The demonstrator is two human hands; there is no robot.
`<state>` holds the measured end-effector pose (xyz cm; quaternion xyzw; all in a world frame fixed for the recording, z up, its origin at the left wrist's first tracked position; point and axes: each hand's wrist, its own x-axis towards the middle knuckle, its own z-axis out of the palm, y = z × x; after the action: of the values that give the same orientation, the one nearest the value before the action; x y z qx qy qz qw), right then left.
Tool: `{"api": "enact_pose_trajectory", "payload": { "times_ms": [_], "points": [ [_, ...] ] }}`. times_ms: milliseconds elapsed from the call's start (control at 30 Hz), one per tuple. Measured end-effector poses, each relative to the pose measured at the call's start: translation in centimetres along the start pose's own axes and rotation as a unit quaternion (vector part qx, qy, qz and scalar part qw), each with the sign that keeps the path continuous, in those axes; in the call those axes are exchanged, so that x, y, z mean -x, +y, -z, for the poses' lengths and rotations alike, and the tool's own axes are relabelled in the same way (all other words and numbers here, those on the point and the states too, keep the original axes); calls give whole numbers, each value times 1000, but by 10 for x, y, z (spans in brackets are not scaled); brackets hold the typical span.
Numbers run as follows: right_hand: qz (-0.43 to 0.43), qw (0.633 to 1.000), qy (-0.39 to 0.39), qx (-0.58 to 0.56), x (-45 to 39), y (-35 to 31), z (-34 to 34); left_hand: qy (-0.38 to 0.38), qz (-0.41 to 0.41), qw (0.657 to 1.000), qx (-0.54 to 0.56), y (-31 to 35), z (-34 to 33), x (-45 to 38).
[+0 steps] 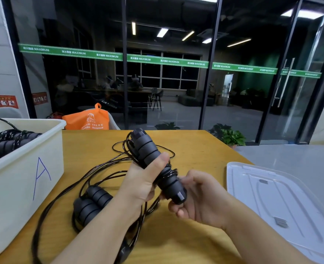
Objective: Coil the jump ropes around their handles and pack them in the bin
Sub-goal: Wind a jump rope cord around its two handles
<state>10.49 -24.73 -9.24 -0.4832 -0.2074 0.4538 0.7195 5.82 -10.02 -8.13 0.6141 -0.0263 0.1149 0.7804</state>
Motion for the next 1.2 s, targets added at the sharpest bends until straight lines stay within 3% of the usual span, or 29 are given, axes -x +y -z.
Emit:
{"api": "enact_pose_trajectory", "payload": {
  "times_ms": [67,167,267,333,467,633,767,967,1067,1200],
  "points": [
    [42,992,73,93,1,-1,-1,48,-10,999,-19,-2,-1,-4],
    [60,967,117,220,-1,4,-5,94,-39,991,-89,-9,-1,-9],
    [103,888,175,412,-4,15,-16,144,-42,969,-197,-14,-4,-11],
    [168,857,213,438,-6,20,-23,162,-52,954,-248,-17,-2,-12],
    [221,838,274,417,-6,21,-26,149,-86,931,-320,-17,-3,-9],
    [158,857,252,420,-5,17,-20,93,-50,930,-353,-9,-2,-2],
    [132,883,213,396,3,4,-19,62,-70,941,-325,-9,5,-7],
    [131,963,116,205,12,-6,-18,11,-133,951,-278,2,14,-6],
    [134,978,81,135,14,-7,-18,-5,-147,958,-248,10,14,-3],
    [125,991,35,37,17,-10,-17,-68,-129,982,-118,12,16,-2]
  ]
}}
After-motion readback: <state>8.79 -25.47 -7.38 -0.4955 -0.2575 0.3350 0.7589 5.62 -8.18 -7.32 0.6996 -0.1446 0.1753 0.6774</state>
